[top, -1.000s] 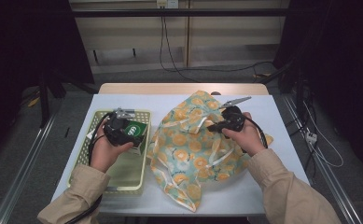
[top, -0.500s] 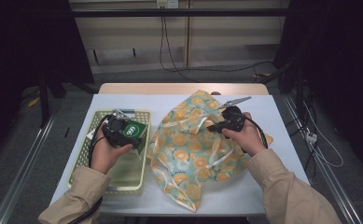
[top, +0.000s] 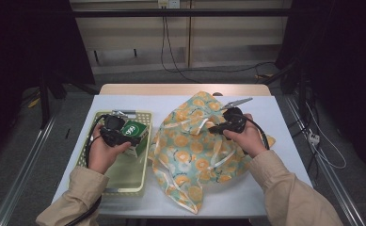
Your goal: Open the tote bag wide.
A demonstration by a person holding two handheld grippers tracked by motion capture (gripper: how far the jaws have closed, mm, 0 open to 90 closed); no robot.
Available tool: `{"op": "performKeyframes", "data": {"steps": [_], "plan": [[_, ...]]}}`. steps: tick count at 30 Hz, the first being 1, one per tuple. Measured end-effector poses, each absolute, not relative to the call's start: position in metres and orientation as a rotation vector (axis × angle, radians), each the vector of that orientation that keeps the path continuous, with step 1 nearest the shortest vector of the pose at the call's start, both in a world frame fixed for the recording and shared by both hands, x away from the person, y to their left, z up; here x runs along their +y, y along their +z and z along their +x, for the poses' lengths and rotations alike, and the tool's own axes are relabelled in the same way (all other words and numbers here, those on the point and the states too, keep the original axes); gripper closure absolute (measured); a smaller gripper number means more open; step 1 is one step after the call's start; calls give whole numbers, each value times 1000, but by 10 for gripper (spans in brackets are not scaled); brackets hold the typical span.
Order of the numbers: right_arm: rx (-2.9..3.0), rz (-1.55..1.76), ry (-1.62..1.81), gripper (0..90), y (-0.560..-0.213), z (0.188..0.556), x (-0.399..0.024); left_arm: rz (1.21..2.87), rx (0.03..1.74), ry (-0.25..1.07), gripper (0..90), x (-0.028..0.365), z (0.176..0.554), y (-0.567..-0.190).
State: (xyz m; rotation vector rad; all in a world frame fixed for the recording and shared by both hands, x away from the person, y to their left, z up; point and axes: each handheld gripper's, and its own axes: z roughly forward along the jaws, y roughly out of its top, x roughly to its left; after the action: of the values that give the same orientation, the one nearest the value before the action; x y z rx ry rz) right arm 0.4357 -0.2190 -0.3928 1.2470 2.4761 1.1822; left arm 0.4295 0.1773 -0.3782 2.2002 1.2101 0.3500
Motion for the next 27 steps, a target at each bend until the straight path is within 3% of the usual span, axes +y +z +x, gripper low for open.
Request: {"op": "performKeyframes", "data": {"steps": [15,27], "plan": [[2464,1249,1181,888,-389,436,-220,2185,1057,390,176,178,417,-314],[2469,1237,1176,888,-387,434,-217,2173,922,323,177,147,409,-300]]}}
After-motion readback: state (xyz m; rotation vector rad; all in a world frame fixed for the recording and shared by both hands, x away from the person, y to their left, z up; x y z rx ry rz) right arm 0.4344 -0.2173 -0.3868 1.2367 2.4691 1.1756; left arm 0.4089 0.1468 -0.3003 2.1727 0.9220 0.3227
